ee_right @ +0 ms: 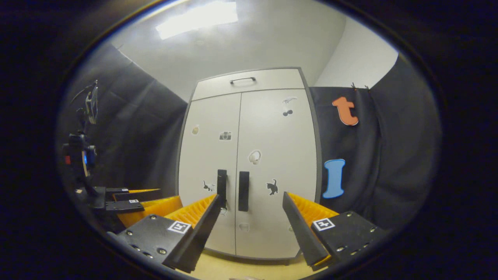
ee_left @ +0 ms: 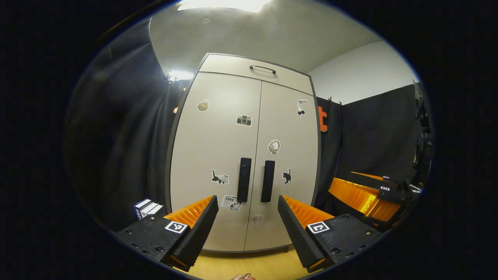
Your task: Open the right door of the double-door shoe cabinet with the right hand, and open the left door with the left hand.
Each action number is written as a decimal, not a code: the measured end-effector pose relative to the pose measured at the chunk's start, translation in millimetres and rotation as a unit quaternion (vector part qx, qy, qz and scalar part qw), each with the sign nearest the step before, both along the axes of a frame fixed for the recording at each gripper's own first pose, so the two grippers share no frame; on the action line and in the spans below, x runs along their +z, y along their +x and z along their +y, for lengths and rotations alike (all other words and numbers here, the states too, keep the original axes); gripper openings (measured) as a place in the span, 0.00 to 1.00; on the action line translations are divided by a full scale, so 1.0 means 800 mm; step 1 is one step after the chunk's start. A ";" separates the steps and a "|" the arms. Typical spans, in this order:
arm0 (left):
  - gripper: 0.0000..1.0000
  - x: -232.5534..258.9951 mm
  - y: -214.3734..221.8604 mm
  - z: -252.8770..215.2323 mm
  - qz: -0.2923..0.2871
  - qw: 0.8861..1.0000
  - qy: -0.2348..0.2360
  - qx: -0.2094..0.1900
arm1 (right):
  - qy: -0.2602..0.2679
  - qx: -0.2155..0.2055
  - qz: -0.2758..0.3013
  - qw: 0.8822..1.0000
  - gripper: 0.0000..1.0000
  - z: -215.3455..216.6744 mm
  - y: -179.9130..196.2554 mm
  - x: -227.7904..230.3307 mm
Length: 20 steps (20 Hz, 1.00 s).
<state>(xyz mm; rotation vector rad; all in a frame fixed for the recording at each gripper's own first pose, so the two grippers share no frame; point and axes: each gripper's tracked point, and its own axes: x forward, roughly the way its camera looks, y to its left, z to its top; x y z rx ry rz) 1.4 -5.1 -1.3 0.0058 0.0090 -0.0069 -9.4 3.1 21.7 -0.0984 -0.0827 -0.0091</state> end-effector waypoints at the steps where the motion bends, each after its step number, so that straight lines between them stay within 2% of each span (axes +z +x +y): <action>1: 0.96 0.001 0.000 -0.001 0.000 1.000 -0.001 -0.001 | -0.002 0.003 0.000 1.000 0.98 0.001 -0.001 0.000; 4: 0.96 0.001 -0.001 -0.001 -0.001 1.000 -0.003 0.000 | 0.006 0.010 0.000 1.000 0.98 0.003 -0.002 0.003; 8: 0.96 0.002 -0.002 -0.001 -0.002 1.000 -0.005 0.002 | -0.004 -0.003 0.006 1.000 0.98 -0.006 -0.003 0.000; 14: 0.96 -0.002 -0.004 -0.002 0.002 1.000 -0.008 0.010 | 0.018 0.021 0.032 0.999 0.98 -0.001 0.003 -0.013; 19: 0.96 -0.005 -0.001 0.000 0.002 1.000 -0.015 0.016 | 0.031 0.020 0.050 0.998 0.98 -0.009 0.014 -0.026; 20: 0.96 -0.005 0.002 0.003 0.003 1.000 -0.014 0.015 | 0.033 0.018 0.050 0.998 0.94 -0.009 0.019 -0.025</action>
